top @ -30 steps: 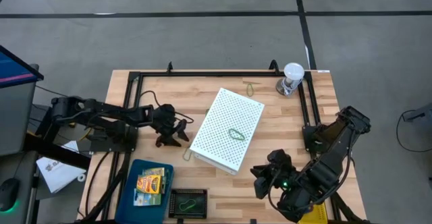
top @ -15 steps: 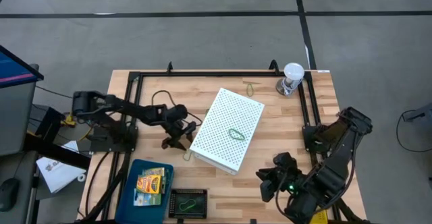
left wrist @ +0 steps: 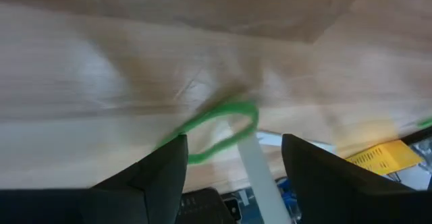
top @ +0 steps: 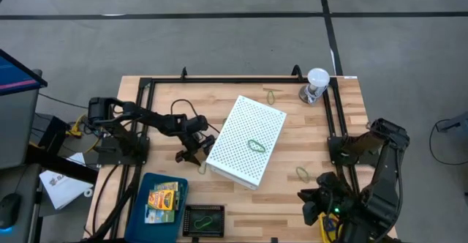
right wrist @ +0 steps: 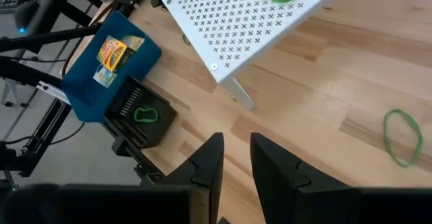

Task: Pick & Place Office Desk Supplies
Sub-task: Put the green rubber band into the black bin

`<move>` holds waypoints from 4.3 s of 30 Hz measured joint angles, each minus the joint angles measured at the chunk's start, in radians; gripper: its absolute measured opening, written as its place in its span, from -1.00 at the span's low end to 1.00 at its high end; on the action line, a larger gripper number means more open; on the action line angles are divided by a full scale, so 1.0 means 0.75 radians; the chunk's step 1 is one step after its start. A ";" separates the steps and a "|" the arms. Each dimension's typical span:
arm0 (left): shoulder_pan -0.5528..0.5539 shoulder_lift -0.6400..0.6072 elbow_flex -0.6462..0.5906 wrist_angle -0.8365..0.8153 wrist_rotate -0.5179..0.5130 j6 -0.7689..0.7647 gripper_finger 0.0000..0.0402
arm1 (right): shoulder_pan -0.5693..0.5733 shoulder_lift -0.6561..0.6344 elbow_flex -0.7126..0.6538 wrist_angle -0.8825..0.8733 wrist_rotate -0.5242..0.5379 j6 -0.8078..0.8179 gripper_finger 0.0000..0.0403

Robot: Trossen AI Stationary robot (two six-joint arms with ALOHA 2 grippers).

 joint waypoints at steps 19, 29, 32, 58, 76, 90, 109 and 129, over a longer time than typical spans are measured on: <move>0.008 -0.006 -0.046 -0.018 -0.099 -0.017 0.06 | 0.016 0.000 0.000 -0.012 0.005 -0.010 -0.64; 0.007 -0.005 -0.053 -0.030 -0.132 -0.036 -0.14 | 0.015 0.004 -0.001 -0.008 0.011 -0.010 -0.64; 0.007 -0.005 -0.053 -0.037 -0.137 -0.036 -0.19 | 0.015 0.004 -0.001 -0.008 0.011 -0.010 -0.64; -0.003 -0.015 -0.055 -0.061 -0.175 0.145 -1.00 | 0.015 0.004 -0.001 -0.011 0.046 -0.011 -0.64; -0.079 -0.441 -0.061 -0.379 -0.355 0.259 -1.00 | 0.009 0.004 -0.001 -0.002 0.087 -0.010 -0.64; -0.299 -0.781 -0.057 -0.358 -0.398 0.164 -1.00 | -0.025 0.004 -0.001 0.007 0.107 -0.030 -0.64; -0.876 -0.793 -0.055 0.126 -0.727 0.300 -1.00 | -0.113 0.004 -0.001 0.018 0.117 -0.106 -0.64; -1.098 -0.195 0.337 0.063 -0.699 0.732 -1.00 | -0.137 0.004 -0.001 0.053 0.110 -0.117 -0.64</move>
